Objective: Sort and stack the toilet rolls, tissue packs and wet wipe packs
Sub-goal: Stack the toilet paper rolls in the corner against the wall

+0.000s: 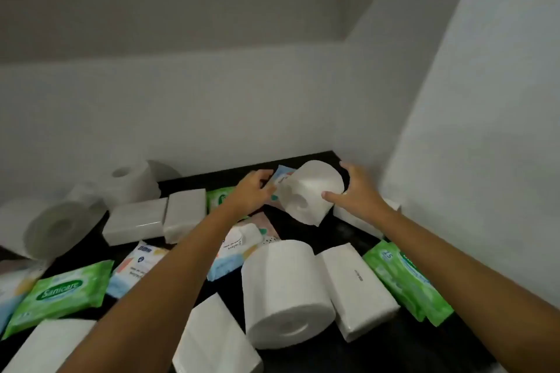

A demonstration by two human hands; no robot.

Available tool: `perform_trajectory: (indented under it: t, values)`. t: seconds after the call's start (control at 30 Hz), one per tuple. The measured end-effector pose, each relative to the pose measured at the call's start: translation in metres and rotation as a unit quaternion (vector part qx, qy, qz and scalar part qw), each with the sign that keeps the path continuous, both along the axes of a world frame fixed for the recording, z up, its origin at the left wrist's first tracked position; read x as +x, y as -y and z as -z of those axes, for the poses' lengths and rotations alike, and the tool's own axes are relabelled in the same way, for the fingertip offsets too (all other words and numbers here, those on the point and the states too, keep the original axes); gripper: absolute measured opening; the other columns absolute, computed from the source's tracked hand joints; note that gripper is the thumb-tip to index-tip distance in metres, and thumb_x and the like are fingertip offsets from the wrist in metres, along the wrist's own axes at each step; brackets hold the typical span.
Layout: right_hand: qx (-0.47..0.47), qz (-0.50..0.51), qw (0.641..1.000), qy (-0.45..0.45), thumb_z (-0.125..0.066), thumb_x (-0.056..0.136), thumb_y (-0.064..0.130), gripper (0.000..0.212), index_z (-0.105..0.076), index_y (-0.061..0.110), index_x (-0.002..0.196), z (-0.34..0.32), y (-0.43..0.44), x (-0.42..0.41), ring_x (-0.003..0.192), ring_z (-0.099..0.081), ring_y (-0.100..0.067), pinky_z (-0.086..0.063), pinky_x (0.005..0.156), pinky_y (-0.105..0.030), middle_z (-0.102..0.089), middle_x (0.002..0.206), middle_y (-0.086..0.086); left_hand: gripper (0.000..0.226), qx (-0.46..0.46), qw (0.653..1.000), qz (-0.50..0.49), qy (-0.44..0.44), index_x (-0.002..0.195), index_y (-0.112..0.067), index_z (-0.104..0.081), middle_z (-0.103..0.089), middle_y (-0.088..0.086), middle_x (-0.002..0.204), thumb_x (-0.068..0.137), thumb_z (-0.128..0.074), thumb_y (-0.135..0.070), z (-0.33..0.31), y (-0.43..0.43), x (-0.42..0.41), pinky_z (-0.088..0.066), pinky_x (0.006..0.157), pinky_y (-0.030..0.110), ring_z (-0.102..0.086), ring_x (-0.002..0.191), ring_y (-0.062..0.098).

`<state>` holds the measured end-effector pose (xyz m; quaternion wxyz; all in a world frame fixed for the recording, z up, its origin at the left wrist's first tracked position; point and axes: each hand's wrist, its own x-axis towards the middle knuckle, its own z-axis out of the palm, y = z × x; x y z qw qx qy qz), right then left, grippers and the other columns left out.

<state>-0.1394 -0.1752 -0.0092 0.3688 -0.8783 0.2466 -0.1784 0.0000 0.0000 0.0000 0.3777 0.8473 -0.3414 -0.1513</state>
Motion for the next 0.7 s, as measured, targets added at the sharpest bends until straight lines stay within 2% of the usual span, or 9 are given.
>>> perform_trajectory:
  t: [0.2,0.37,0.5,0.6,0.7]
  values:
    - [0.027,-0.004,0.999,-0.04,-0.078,0.069,0.03,0.095,-0.022,0.014,0.144,0.035,0.003,0.02,0.13,-0.035,-0.025,-0.034,0.107,-0.036,-0.029,0.145,-0.011,0.061,0.085,0.996,0.005,-0.018,0.142,-0.017,-0.033,-0.037,0.012,0.145,0.088,-0.058,-0.03,0.04,0.017,0.026,-0.036,0.103,0.035,-0.042,0.128,0.026]
    - [0.037,0.017,0.998,-0.044,-0.077,0.071,0.03,0.103,-0.009,0.016,0.147,0.055,-0.001,0.029,0.135,-0.028,-0.025,-0.029,0.108,-0.034,-0.019,0.149,-0.009,0.064,0.085,0.995,0.028,-0.034,0.142,-0.012,-0.034,-0.041,0.011,0.144,0.087,-0.061,-0.028,0.055,0.036,0.034,-0.034,0.104,0.031,-0.042,0.129,0.024]
    - [-0.012,0.014,0.997,-0.079,-0.073,0.074,0.038,0.103,-0.001,0.021,0.147,0.064,-0.005,0.029,0.137,-0.026,-0.025,-0.032,0.109,-0.039,-0.012,0.152,-0.007,0.057,0.088,0.995,0.027,-0.047,0.137,-0.016,-0.043,-0.051,0.01,0.136,0.085,-0.062,-0.03,0.061,0.048,0.041,-0.04,0.101,0.032,-0.049,0.122,0.025]
    - [-0.037,0.031,0.996,-0.074,-0.068,0.079,0.038,0.097,-0.001,0.02,0.147,0.066,-0.007,0.035,0.135,-0.028,-0.026,-0.033,0.107,-0.037,-0.014,0.151,-0.009,0.06,0.074,0.995,0.009,-0.062,0.135,-0.014,-0.044,-0.054,0.01,0.132,0.083,-0.064,-0.035,0.063,0.055,0.045,-0.041,0.093,0.026,-0.051,0.119,0.025]
    - [-0.021,0.051,0.997,-0.045,-0.062,0.085,0.026,0.083,-0.007,0.019,0.147,0.062,-0.006,0.043,0.132,-0.031,-0.025,-0.034,0.106,-0.035,-0.022,0.147,-0.011,0.057,0.031,0.994,-0.02,-0.103,0.129,-0.012,-0.049,-0.057,0.01,0.127,0.08,-0.069,-0.033,0.062,0.061,0.046,-0.046,0.087,0.027,-0.055,0.108,0.021]
